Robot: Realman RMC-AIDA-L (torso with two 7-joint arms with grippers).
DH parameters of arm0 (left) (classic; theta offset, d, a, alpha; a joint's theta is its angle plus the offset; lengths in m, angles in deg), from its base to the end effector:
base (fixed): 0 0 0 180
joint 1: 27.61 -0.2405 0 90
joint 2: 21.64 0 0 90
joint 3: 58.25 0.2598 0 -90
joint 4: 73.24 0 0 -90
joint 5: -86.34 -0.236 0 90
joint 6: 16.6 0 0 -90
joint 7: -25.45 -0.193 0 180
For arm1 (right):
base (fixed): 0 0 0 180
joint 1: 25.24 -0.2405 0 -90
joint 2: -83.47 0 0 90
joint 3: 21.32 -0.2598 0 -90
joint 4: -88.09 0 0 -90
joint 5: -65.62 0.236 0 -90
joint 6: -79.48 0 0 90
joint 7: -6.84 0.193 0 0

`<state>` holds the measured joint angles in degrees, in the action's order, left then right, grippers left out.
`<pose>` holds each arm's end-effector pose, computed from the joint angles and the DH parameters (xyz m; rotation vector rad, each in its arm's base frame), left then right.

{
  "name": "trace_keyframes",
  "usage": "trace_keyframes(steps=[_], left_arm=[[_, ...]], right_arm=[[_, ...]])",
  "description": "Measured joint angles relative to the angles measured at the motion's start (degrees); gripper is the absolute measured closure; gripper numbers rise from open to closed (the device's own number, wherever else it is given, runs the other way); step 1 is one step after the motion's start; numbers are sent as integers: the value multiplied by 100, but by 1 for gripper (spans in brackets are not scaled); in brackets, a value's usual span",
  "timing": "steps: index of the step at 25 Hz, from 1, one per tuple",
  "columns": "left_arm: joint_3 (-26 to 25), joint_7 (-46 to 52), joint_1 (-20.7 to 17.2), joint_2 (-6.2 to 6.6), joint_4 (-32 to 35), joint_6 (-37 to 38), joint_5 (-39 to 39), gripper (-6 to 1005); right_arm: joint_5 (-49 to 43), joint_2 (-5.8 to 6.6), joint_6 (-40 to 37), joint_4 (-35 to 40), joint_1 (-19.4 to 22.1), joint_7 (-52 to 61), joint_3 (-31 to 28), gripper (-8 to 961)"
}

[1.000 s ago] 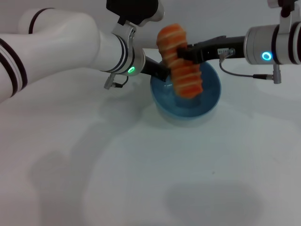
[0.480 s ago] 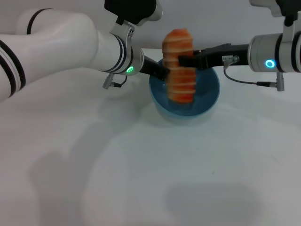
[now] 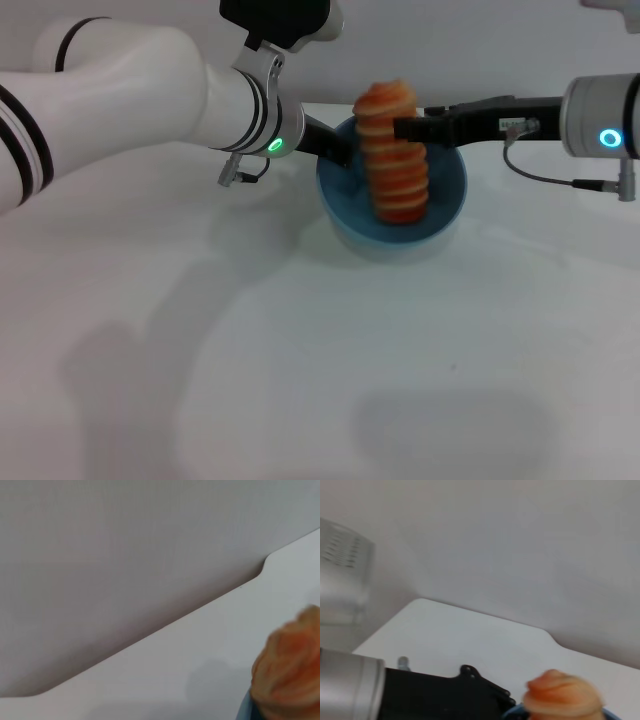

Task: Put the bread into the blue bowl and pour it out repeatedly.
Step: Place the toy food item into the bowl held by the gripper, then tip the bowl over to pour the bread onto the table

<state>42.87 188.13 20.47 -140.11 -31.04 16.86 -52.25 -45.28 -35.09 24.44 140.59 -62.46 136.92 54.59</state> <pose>-0.1806 0.4857 -0.1450 -2.3167 -0.8687 0.0687 0.1654 0.4639 -0.0804 -2.4896 1.0497 0.4343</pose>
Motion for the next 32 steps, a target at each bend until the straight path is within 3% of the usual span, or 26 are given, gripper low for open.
trace_keyframes(steps=[6, 10, 13, 17, 20, 22, 27, 32], left_arm=[[6, 0, 0, 0, -12, -78, -1, 1000], [16, 0, -22, 3, -23, -154, -2, 1000], [33, 0, -40, 9, -37, -250, -6, 1000], [-5, 0, -45, 20, -38, -260, -12, 1001], [-7, 0, -43, 24, -27, -292, -42, 1001], [-5, 0, -37, 25, -32, -360, -44, 1001], [28, 0, -30, 12, -35, -486, -25, 1001], [37, 7, -69, 1, -43, -591, -10, 1001]], right_arm=[[0, -2, -217, 422, 306, 17, -284, 416], [44, -60, -230, 1255, 920, -373, -732, 418], [390, -90, -222, 1411, 1273, -1048, -1241, 420], [1532, -39, -168, 802, 1575, -2715, -1655, 422], [2511, -44, -139, 274, 1869, -4798, -1920, 424], [2750, -42, -132, 83, 1900, -5188, -1956, 425], [4136, -23, -147, -1213, 1878, -6992, -2362, 428], [6226, -20, -534, -2703, 1869, -8839, -2787, 431]])
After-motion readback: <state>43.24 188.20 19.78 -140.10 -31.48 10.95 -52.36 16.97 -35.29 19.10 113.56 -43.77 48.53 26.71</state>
